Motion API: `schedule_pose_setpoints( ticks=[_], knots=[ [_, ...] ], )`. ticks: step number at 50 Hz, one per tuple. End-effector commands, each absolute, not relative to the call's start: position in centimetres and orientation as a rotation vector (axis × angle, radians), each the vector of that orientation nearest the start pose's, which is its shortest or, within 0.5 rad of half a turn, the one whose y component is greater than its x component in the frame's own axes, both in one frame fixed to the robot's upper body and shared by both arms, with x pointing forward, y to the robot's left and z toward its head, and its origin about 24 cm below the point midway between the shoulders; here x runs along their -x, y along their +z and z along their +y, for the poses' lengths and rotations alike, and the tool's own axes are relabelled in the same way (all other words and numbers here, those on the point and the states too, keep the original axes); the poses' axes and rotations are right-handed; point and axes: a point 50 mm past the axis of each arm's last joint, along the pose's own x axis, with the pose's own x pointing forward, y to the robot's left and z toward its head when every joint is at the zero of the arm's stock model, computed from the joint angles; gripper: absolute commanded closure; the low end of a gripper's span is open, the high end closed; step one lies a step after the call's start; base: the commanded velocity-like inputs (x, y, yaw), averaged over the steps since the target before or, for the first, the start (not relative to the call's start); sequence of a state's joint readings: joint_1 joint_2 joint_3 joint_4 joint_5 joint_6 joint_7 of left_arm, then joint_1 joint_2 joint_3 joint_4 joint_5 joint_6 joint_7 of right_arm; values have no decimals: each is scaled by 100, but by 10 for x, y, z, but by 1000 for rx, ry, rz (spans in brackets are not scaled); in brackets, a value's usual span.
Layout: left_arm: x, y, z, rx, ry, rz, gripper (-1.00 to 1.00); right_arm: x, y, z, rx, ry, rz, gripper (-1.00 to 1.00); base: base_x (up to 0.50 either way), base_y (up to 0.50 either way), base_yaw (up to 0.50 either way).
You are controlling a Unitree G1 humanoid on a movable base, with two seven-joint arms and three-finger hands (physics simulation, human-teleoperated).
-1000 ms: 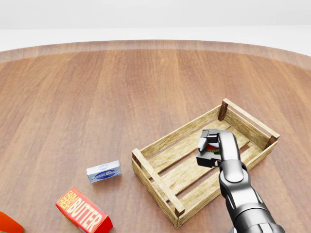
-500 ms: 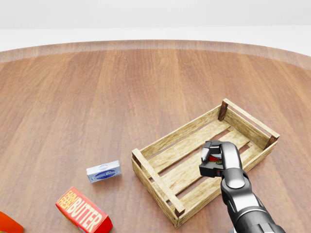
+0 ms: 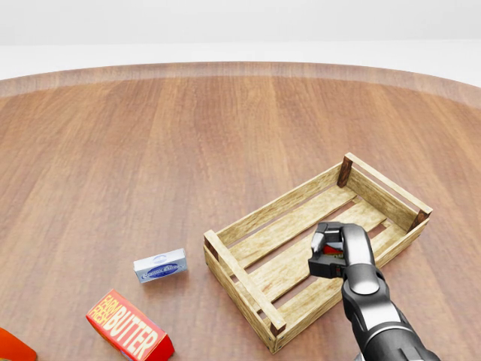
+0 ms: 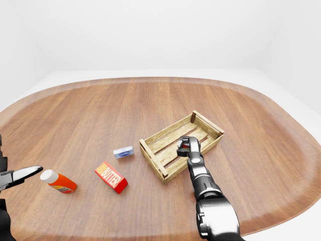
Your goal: Pick up the tomato sauce, and put it in the wooden tray.
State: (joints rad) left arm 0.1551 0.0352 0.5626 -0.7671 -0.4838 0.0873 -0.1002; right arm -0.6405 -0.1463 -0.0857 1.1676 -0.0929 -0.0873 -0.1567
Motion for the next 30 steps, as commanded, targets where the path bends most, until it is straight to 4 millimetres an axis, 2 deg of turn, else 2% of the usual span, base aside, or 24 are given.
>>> schedule_pose_setpoints(
  ticks=[1, 18, 30],
  knots=[
    [-160, 181, 253, 140, 269, -632, -93, -339, -9, -181, 255, -151, 384, 100, 0, 0, 0],
    [-162, 180, 254, 143, 271, -625, -93, -342, -3, -179, 245, -149, 358, 100, 0, 0, 0],
    [-162, 181, 255, 145, 274, -628, -93, -340, -9, -171, 233, -123, 392, 100, 0, 0, 0]
  ],
)
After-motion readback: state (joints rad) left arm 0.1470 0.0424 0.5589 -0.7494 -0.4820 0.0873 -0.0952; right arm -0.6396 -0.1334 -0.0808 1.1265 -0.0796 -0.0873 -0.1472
